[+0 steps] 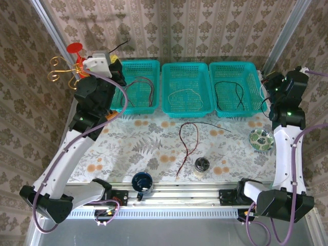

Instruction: Untangle the cables

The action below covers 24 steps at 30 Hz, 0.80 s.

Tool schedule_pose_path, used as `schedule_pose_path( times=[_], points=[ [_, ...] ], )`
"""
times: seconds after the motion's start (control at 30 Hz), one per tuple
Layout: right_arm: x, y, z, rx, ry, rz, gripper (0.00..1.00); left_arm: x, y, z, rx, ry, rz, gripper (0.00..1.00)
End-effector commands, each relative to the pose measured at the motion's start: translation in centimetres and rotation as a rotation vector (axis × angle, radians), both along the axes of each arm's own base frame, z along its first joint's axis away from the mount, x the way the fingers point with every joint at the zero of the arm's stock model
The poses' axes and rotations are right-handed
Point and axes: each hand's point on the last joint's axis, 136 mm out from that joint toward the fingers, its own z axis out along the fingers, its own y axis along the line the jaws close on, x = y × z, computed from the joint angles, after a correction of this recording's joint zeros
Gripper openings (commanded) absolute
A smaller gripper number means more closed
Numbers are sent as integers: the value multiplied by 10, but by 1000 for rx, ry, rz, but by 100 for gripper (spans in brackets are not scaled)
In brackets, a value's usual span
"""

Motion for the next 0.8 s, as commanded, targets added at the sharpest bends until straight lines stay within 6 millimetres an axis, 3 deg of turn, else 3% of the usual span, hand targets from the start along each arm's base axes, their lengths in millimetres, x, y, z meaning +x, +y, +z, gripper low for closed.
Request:
schedule_pose_path(
  times=[0.0,0.17,0.43,0.53,0.57,0.63,0.77],
  points=[
    [6,14,26,-9,-50,90,0,-10,-19,-3,-50,24,-123,0],
    [3,23,77,-17,-155,128,0,-20,-58,-34,-6,86,-225,0],
    [26,72,162,22,-364,289,0,-23,-82,-83,-2,175,-259,0],
    [42,96,182,11,-398,337,0,-24,-88,-99,-17,211,-266,0],
    [59,102,178,13,-385,348,0,-25,-89,-104,-28,222,-270,0],
    [71,111,182,4,-390,360,0,-29,-95,-113,-47,247,-286,0],
    [90,111,189,-33,-382,354,0,-53,-119,-116,-77,275,-376,0]
  ],
)
